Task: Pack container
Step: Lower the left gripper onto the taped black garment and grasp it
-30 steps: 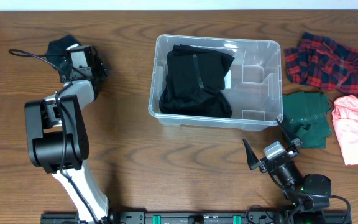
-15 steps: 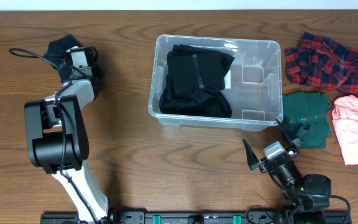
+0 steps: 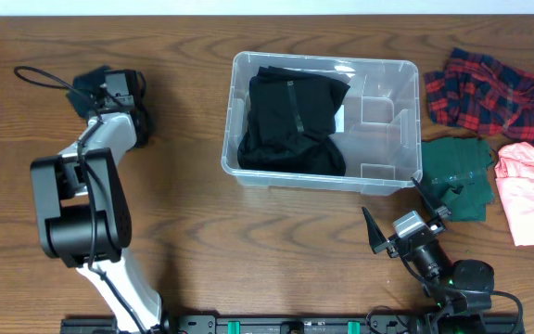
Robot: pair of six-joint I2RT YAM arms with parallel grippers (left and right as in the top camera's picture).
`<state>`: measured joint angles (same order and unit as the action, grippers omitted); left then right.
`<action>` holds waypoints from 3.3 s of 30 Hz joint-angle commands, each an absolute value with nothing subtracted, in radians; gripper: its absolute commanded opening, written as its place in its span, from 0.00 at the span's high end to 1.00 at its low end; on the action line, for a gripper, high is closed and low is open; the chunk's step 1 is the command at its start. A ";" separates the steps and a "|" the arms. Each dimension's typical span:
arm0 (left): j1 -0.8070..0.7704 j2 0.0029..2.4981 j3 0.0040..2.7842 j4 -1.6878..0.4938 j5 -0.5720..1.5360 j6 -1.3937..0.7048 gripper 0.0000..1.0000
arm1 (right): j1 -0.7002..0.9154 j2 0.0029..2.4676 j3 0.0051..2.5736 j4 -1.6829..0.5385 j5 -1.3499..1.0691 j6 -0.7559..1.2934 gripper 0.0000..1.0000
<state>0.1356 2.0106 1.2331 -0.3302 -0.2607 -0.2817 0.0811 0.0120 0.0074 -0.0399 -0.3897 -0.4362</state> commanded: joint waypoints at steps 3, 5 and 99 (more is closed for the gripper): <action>0.140 2.027 1.180 -0.552 -0.100 -0.275 0.64 | 0.086 0.007 0.006 -0.042 -0.396 -0.446 0.01; 0.140 2.025 1.180 -0.608 -0.026 -0.275 0.63 | 0.086 0.007 0.006 -0.042 -0.396 -0.446 0.01; 0.138 2.026 1.199 -0.499 0.033 -0.486 0.27 | 0.086 0.007 0.006 -0.042 -0.396 -0.446 0.01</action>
<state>0.1349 1.9598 1.2366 -0.4938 -0.0025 -0.4927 0.0811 0.0120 0.0074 -0.0399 -0.3897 -0.4362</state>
